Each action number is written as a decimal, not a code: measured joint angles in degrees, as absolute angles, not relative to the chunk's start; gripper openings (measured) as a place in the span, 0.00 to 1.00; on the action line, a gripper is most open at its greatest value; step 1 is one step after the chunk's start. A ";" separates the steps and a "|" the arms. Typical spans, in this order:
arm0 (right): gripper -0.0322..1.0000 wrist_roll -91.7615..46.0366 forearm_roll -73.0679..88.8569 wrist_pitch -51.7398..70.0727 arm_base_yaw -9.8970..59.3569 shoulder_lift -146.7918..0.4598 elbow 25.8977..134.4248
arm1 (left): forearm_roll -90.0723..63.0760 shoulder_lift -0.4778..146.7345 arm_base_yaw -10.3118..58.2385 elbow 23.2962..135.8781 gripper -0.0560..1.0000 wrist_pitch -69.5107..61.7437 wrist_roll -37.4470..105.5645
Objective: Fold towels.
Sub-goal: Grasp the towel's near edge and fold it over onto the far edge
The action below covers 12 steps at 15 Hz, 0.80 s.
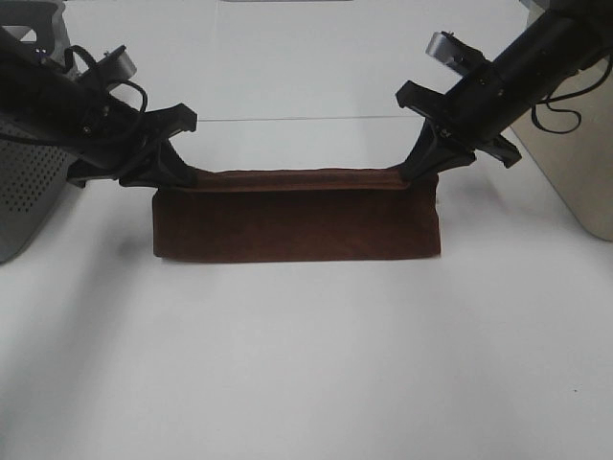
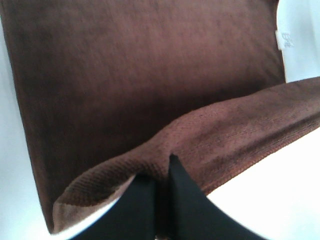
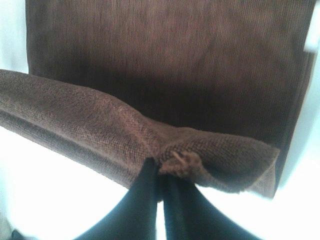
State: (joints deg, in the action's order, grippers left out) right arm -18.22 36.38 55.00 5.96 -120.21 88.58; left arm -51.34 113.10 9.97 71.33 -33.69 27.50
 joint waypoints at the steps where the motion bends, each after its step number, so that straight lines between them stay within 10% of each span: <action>1: 0.06 -18.16 36.27 55.00 5.96 -122.90 92.53 | -50.99 115.28 9.97 73.91 0.07 -32.14 27.50; 12: 0.09 -18.16 35.47 48.01 6.02 -136.65 104.62 | -50.25 128.80 10.03 86.34 0.07 -27.16 27.39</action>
